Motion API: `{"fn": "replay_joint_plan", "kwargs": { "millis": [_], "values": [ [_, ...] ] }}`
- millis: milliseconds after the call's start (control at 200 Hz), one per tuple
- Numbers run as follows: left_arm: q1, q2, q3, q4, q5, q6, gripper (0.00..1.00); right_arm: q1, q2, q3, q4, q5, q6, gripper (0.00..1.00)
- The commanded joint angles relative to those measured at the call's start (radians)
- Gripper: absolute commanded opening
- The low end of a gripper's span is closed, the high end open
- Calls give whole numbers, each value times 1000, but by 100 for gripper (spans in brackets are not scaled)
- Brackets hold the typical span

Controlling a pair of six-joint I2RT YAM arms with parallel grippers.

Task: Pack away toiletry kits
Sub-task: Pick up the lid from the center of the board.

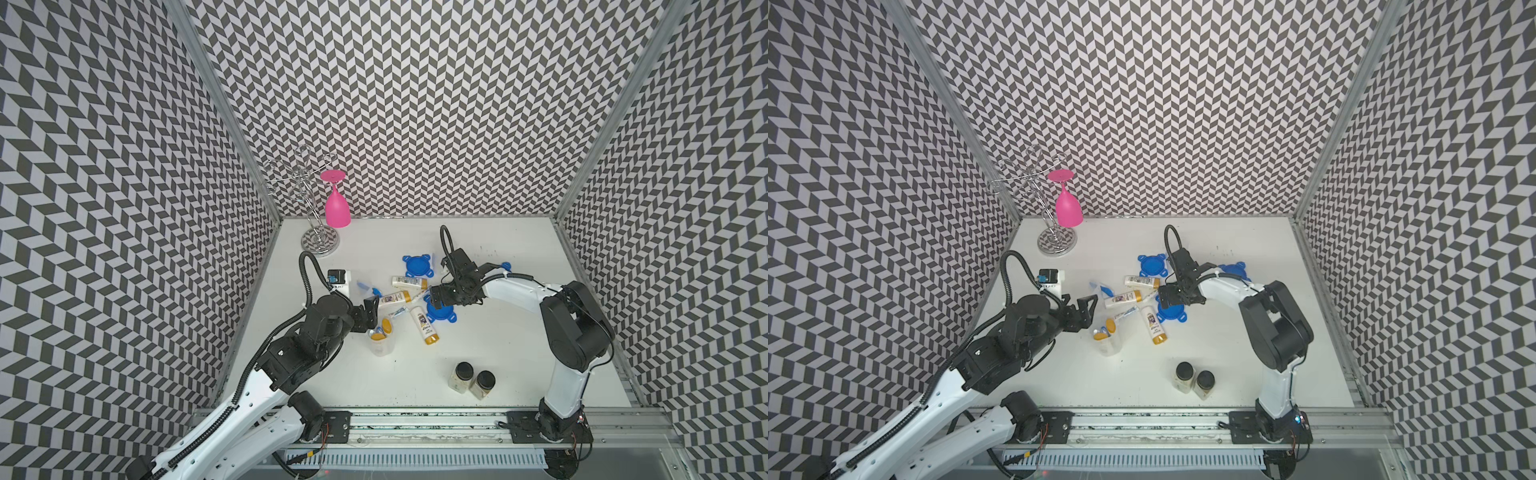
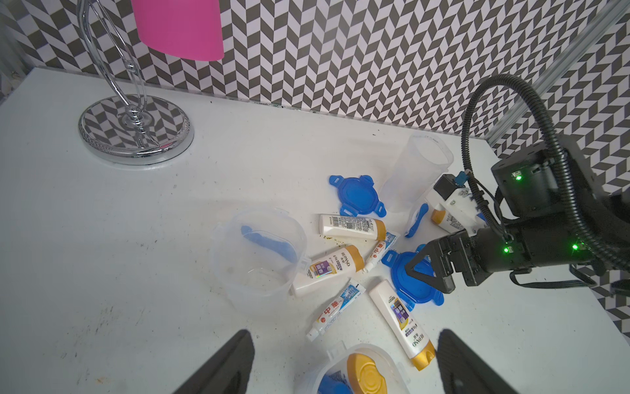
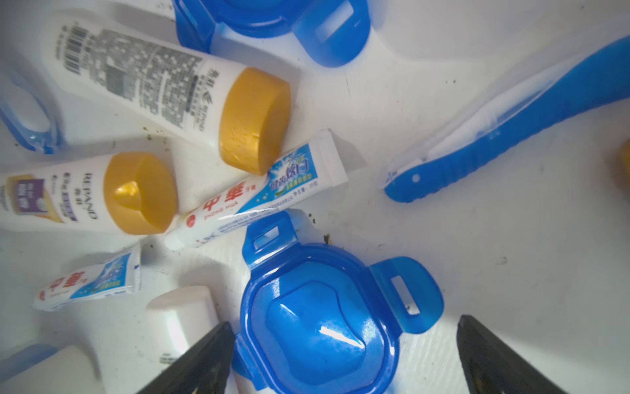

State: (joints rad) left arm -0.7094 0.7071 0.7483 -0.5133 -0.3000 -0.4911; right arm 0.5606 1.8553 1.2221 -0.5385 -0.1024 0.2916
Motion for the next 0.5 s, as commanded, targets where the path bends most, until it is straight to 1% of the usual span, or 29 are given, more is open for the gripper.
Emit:
{"fn": "replay_joint_plan", "kwargs": {
  "millis": [0,351,496],
  "values": [
    [10,-3,-7,10,5,8,86,28,32,22,7,-17,32,100],
    [43,-18,-13,5,34,28,86,87,153,83,-23,89,29,100],
    [67,-35,-14,-5,41,37,86,124,153,82,-54,182,-6,100]
  ]
}}
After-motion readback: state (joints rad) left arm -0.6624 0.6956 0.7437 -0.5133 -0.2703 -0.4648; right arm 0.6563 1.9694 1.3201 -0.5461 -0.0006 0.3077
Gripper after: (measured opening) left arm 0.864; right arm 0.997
